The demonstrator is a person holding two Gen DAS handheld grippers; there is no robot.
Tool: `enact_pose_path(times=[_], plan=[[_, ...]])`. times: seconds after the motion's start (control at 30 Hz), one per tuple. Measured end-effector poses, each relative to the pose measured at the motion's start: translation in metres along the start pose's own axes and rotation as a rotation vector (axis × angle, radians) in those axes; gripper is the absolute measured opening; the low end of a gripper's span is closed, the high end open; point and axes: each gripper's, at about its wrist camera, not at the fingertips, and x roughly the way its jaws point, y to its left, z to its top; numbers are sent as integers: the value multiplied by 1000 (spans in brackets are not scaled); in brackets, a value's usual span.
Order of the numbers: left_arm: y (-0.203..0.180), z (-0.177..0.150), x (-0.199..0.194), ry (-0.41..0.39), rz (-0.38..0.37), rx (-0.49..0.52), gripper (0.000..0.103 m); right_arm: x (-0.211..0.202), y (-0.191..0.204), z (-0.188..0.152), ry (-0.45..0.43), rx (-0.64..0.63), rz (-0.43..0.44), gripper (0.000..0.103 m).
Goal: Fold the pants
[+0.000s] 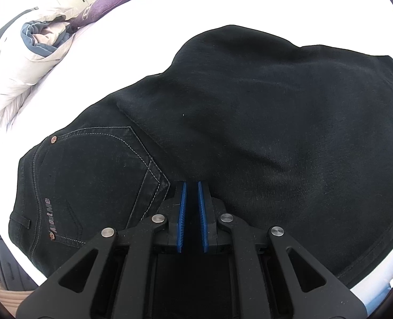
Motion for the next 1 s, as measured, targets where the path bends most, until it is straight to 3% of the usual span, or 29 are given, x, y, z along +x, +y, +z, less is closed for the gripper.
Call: enact_pose_path(times=[0.17, 0.6, 0.77, 0.83, 1.0], plan=[[-23, 1, -6, 8, 54, 24, 9, -1, -6, -2, 0, 36, 11, 3], [-31, -2, -20, -24, 5, -18, 9, -13, -23, 0, -16, 100, 49, 3], [-39, -5, -21, -38, 22, -6, 9, -12, -27, -8, -6, 101, 35, 2], [-41, -6, -20, -44, 24, -1, 9, 3, -24, -11, 69, 55, 41, 3], [-43, -12, -24, -57, 12, 24, 9, -5, -37, -5, 141, 118, 96, 8]])
